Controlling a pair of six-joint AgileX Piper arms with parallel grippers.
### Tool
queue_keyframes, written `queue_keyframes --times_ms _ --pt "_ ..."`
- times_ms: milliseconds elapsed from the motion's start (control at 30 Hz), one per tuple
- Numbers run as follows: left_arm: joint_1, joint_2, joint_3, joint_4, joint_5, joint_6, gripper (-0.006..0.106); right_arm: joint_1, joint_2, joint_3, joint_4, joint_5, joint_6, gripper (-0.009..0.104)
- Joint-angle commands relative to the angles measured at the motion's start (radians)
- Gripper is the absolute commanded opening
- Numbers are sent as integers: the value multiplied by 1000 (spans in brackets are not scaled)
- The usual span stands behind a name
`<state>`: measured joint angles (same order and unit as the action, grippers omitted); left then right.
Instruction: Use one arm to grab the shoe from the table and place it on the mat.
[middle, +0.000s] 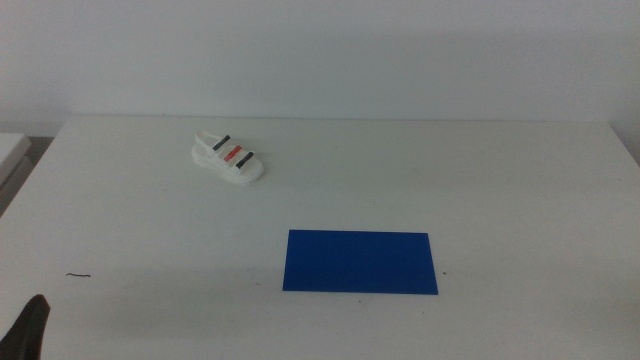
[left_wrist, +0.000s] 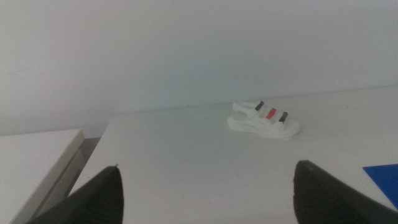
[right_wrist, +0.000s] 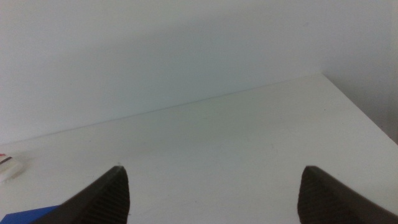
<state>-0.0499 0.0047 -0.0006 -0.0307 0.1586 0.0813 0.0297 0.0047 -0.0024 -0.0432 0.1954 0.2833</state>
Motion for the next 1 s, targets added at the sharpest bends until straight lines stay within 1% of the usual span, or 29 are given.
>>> queue_keyframes --times_ms 0,33,167,200,267,333,400,533,600,667,800,867,967 --pt "1 -5 1 -4 -14 -2 94 2 -5 2 -6 -10 -2 79" --pt "1 -5 1 22 -14 -2 94 2 -5 2 -6 -10 -2 79" --pt "1 -5 1 22 -14 -2 94 2 -5 2 -6 -10 -2 79" --pt "1 -5 1 7 -22 -8 94 2 -5 2 -6 -10 -2 79" --pt "5 4 -6 -61 -26 -56 94 2 -5 2 -6 -10 -2 79" --pt "24 125 -98 -157 8 -142 94 2 -5 2 -6 -10 -2 79" --pt "42 291 -225 -231 91 -164 94 2 -5 2 -6 -10 -2 79" --pt "51 690 -564 -239 280 -167 93 2 -5 2 -6 -10 -2 79" --pt "49 849 -704 -274 344 -183 93 2 -5 2 -6 -10 -2 79" --pt "49 1000 -837 -274 397 -208 92 2 -5 2 -6 -10 -2 79" --pt "33 1297 -1107 -263 540 -334 92 2 -5 2 -6 -10 -2 79" --pt "9 1413 -1234 -222 585 -418 92 2 -5 2 -6 -10 -2 79" --pt "-44 1592 -1410 -117 664 -623 92 2 -5 2 -6 -10 -2 79"
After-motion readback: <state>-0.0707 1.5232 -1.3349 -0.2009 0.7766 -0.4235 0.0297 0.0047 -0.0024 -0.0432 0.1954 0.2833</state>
